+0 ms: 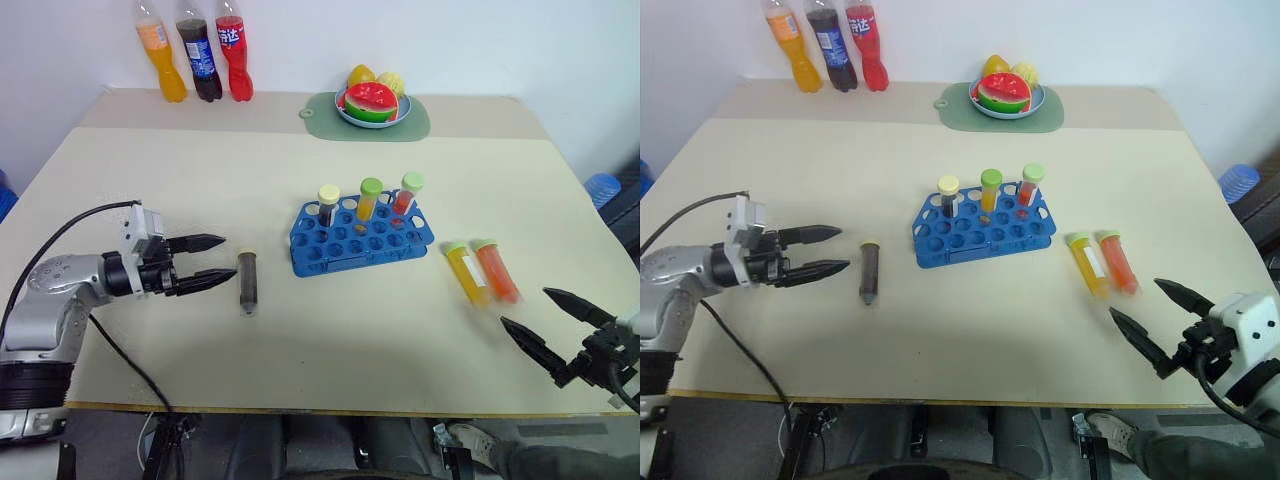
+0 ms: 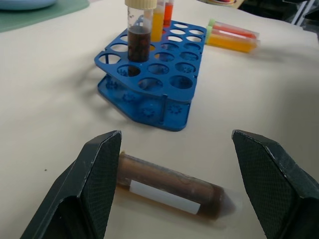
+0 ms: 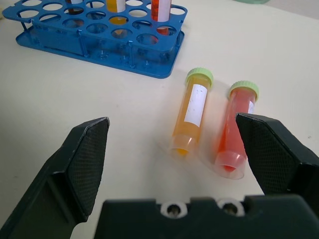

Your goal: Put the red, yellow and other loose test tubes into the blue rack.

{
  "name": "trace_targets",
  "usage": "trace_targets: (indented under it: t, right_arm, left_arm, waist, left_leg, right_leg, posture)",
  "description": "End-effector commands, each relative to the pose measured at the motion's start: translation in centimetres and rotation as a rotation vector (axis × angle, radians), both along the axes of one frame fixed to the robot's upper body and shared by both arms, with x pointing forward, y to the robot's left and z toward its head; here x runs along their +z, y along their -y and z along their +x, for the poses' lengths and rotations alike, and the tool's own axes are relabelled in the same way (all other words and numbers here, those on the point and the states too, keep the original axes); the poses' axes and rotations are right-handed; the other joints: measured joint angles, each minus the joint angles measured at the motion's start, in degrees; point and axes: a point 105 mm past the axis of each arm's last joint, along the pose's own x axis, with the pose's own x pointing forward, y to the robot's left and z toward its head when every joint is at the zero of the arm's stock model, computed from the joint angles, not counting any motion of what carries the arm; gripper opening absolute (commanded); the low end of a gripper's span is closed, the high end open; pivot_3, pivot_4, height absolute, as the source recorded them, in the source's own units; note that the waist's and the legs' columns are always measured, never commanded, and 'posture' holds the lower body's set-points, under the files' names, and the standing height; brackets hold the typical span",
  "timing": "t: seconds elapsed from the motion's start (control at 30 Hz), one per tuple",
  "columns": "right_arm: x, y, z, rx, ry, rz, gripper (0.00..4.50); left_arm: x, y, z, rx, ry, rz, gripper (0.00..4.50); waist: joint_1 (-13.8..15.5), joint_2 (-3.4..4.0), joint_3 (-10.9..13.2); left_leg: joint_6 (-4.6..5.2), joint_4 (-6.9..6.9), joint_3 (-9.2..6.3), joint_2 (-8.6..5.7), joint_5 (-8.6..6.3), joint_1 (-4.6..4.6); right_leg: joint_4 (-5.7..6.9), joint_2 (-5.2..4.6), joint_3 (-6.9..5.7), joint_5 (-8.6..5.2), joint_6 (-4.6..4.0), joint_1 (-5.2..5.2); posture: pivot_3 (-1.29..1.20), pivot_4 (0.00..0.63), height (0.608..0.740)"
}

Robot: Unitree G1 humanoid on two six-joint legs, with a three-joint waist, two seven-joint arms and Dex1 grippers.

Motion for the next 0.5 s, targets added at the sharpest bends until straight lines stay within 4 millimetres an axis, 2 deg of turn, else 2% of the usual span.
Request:
trace_targets:
  t: [0.03, 0.33, 0.5]
  right_arm:
    - [1.2, -0.2, 0.0, 0.018, 0.032, -0.025, 4.5]
    - [1.7, 0.1, 0.8, 0.012, 0.053, -0.036, 4.5]
    - [2.0, 1.1, 2.7, -0.023, 0.006, -0.029, 4.5]
  left_arm:
    - [0.7, 0.2, -0.4, -0.02, 0.025, 0.028, 3.63]
    - [1.8, 1.1, -1.2, -0.103, 0.019, -0.025, 3.63]
    - [1.7, 2.4, -1.9, -0.196, 0.0, -0.023, 3.63]
  waist:
    - [0.0, 0.0, 0.0]
    - [0.1, 0.0, 0.0]
    - [0.0, 0.0, 0.0]
  left_leg:
    - [0.0, 0.0, 0.0, 0.0, 0.0, 0.0]
    - [0.0, 0.0, 0.01, -0.01, 0.0, -0.01]
    - [0.0, 0.0, 0.03, -0.02, 0.0, -0.01]
  right_leg:
    - [0.0, 0.0, 0.0, 0.0, 0.0, 0.0]
    - [0.0, 0.0, 0.0, 0.0, 0.0, -0.02]
    - [0.0, 0.01, 0.01, 0.0, 0.0, -0.02]
  posture:
    - [0.0, 0.15, 0.74]
    - [0.0, 0.15, 0.74]
    - [0.0, 0.15, 0.74]
